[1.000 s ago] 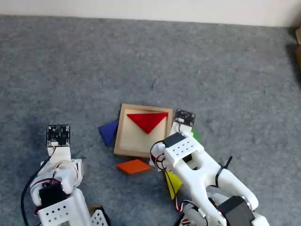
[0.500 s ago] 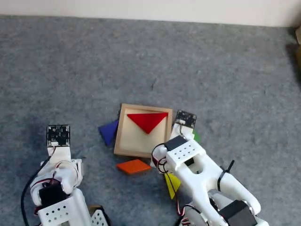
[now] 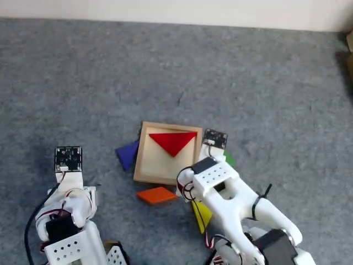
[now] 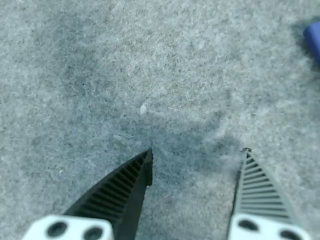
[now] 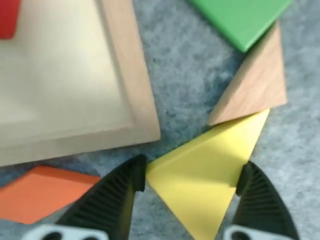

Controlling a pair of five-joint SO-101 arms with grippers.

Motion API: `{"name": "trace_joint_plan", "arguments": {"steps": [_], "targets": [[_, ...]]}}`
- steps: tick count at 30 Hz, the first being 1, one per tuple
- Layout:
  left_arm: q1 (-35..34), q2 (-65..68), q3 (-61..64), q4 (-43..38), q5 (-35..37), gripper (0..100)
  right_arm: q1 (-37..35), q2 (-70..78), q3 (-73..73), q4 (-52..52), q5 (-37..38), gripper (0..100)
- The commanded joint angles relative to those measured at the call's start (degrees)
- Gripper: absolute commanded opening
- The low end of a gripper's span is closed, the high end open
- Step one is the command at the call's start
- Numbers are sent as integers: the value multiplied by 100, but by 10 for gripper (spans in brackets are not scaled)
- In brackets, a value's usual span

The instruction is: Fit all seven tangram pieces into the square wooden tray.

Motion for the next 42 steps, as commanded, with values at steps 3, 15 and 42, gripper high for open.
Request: {"name": "trace_joint_plan", "arguments": {"steps": [3,15,42], "targets": [[-40,-40,-198,9,62,266,48,505,110,-163,149,210],[-40,-40,-198,9,62,266,40,-1068,119,532,492,210],[-48,-40,-198,9,62,266,31,-3099,-769,1464,1705,214]]}}
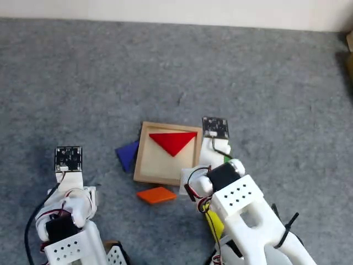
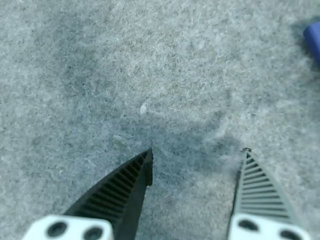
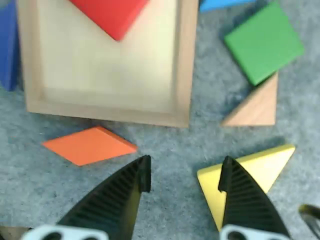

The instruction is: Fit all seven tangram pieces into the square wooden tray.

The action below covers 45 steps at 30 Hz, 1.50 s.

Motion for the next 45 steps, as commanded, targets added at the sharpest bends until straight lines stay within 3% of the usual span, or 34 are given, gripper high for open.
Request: {"name": "trace_joint_plan", "arguments": {"steps": [1,3,8,10,14,20,25,33,45], "targets": [[-48,-40,-198,9,62,266,40,-154,-295,40,211,214],[-48,-40,-198,9,62,266,75,4,-84,40,141,226],[-48,-40,-198,9,62,266,171,778,268,40,-79,384],[-48,-40,-198,9,62,266,171,1156,286,40,-185,403],[-48,-40,-198,9,62,266,171,1851,277,-84,-440,403],[-48,-40,-198,9,62,266,171,2642,409,-1182,-466,403],[-48,-40,-198,9,62,266,171,2809,462,-1218,-466,398],[-48,-40,-198,9,62,266,171,2809,462,-1218,-466,248],[-48,-40,-198,9,53,266,163,2809,189,-1332,-431,242]]}}
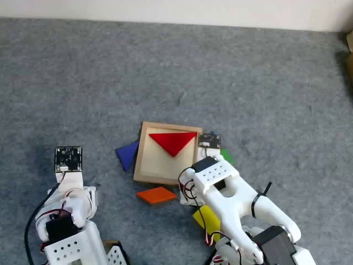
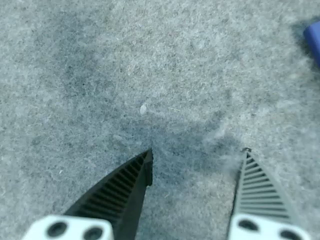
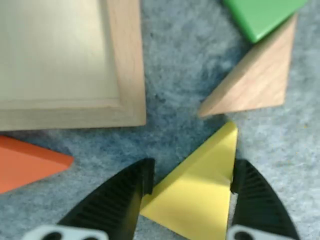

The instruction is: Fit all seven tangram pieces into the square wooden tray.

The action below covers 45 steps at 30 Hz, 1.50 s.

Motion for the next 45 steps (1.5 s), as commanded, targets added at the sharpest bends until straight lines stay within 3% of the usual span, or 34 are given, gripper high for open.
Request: {"name": "trace_joint_plan", "arguments": {"steps": [1,10,19,23,29,45], "targets": [[-48,-40,-198,9,53,266,66,119,-312,-286,-26,242],[-48,-40,-198,9,53,266,66,75,-919,-462,70,241],[-48,-40,-198,9,53,266,-110,75,-1789,778,501,246],[-48,-40,-198,9,53,266,-549,75,-1780,822,492,263],[-48,-40,-198,9,53,266,-875,75,-1305,787,466,385],[-22,-40,-198,0,53,266,-936,136,-400,778,501,385]]}}
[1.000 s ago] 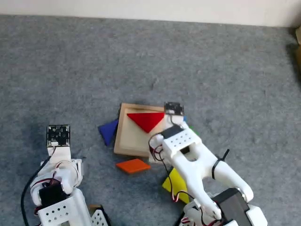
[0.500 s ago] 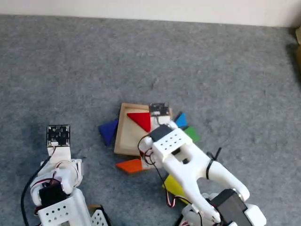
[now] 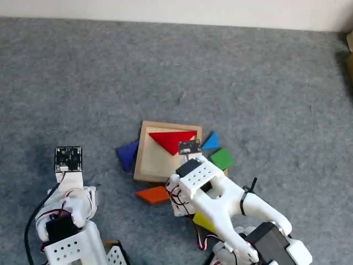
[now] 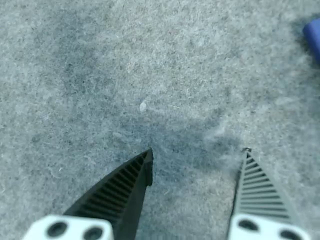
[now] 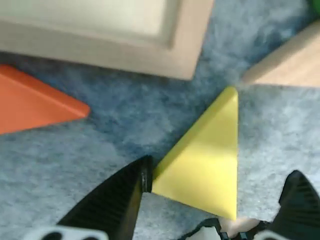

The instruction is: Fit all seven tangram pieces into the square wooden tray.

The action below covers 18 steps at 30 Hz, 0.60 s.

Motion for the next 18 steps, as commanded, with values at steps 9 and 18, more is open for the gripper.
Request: {"name": "trace_joint_plan", "arguments": {"steps": [9,18], "targets": [[-22,-40,-198,0,53,266,-479,4,391,-92,70,385],[-22,-40,-198,0,53,266,-963,4,462,-92,70,385]]}}
